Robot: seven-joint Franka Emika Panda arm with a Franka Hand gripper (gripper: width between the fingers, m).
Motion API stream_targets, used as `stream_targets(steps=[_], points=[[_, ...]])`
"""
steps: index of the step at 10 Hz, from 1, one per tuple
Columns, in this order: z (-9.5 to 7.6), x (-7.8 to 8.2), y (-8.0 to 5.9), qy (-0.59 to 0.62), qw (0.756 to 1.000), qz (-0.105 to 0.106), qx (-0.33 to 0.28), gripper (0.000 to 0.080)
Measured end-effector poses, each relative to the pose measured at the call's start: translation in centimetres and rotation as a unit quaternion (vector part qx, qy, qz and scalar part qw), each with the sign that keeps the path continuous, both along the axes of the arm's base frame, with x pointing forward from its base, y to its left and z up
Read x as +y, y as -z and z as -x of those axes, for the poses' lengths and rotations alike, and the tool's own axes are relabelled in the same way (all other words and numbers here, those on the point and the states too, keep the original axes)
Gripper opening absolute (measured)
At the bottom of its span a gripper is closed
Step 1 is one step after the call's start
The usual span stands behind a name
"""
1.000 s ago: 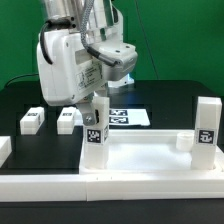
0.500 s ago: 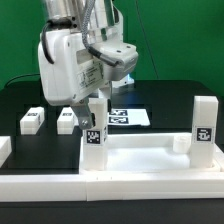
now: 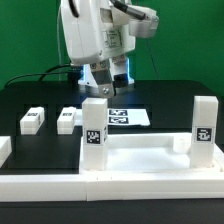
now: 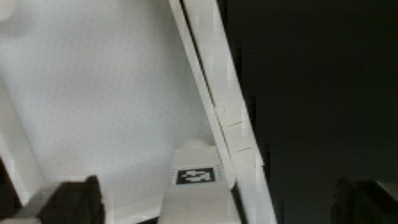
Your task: Assemble desk
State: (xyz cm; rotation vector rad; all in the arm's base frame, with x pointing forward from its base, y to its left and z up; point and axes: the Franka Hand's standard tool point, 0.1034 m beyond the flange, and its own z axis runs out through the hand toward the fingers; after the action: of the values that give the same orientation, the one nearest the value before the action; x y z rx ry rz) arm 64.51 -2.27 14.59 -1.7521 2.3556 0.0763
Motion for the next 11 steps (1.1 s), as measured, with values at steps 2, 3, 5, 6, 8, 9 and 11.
stream_targets(steps=[2, 3, 5, 6, 8, 9, 11], points=[[0.0, 0.0, 0.0, 0.000, 1.000, 0.000, 0.000, 0.0649], [0.0, 0.1, 0.0, -0.001, 1.000, 0.000, 0.000, 0.0649], [0.3, 1.7, 0.1, -0.015, 1.000, 0.000, 0.004, 0.0649], [1.7, 3.7, 0.4, -0.030, 0.999, -0.002, 0.012, 0.0649], [5.0, 6.0, 1.8, -0.051, 0.998, -0.002, 0.038, 0.0649], [5.2, 5.9, 2.0, -0.050, 0.998, -0.001, 0.041, 0.0649], [5.1, 6.0, 2.0, -0.050, 0.998, -0.001, 0.040, 0.0649]])
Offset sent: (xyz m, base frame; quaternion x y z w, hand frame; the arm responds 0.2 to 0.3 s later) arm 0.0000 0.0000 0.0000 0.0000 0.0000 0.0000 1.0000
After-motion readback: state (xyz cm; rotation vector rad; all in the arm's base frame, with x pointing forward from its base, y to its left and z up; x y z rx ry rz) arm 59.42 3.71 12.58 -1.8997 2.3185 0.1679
